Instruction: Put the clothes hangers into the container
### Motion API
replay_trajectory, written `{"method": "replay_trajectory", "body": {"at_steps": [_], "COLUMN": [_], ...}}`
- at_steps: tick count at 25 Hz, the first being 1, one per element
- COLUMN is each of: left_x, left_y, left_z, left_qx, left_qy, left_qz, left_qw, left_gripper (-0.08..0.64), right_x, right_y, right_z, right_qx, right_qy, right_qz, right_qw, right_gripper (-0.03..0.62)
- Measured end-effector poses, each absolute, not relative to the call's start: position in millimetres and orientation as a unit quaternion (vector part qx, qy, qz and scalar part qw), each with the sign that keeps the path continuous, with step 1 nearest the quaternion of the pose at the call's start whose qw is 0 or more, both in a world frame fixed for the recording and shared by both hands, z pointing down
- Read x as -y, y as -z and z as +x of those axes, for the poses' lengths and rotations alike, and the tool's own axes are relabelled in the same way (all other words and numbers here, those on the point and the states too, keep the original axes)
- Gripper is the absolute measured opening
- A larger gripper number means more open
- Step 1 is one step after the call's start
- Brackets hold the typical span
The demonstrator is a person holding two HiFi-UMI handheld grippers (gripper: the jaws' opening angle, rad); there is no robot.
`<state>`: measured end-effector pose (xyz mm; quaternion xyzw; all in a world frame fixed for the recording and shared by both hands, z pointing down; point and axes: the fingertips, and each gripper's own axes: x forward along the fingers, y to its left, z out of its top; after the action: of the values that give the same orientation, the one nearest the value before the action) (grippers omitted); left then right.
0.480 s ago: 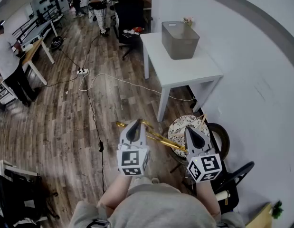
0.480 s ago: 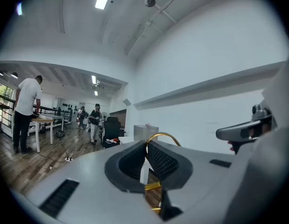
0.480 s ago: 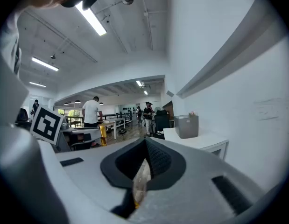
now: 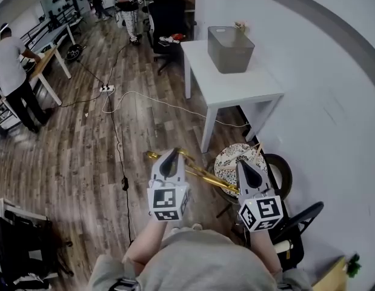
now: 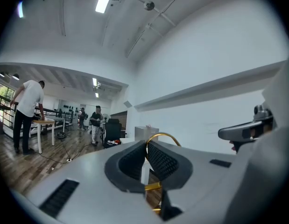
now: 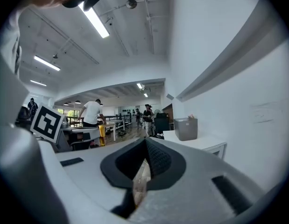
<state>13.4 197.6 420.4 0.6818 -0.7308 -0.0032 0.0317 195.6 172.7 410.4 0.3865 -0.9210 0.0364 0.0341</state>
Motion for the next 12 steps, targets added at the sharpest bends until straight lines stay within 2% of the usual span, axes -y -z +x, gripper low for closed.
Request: {"method": "replay_trajectory", "body": {"at_steps": [12], "left_x": [-194.8], "left_y": [-411.1], "left_z": [23.1], "left_qx": [0.734], "left_qy": [0.013], "left_qz": [0.679], "left_qw": [0.022], "left_gripper": [0.020], "right_x": [-166.1], "right_y": [-404.5], "right_z": [204.2], "right_qx": [0.923], "right_qy": [-0.020], "right_qz": [0.383], "right_qw": [0.029], "right_gripper": [0.000]}}
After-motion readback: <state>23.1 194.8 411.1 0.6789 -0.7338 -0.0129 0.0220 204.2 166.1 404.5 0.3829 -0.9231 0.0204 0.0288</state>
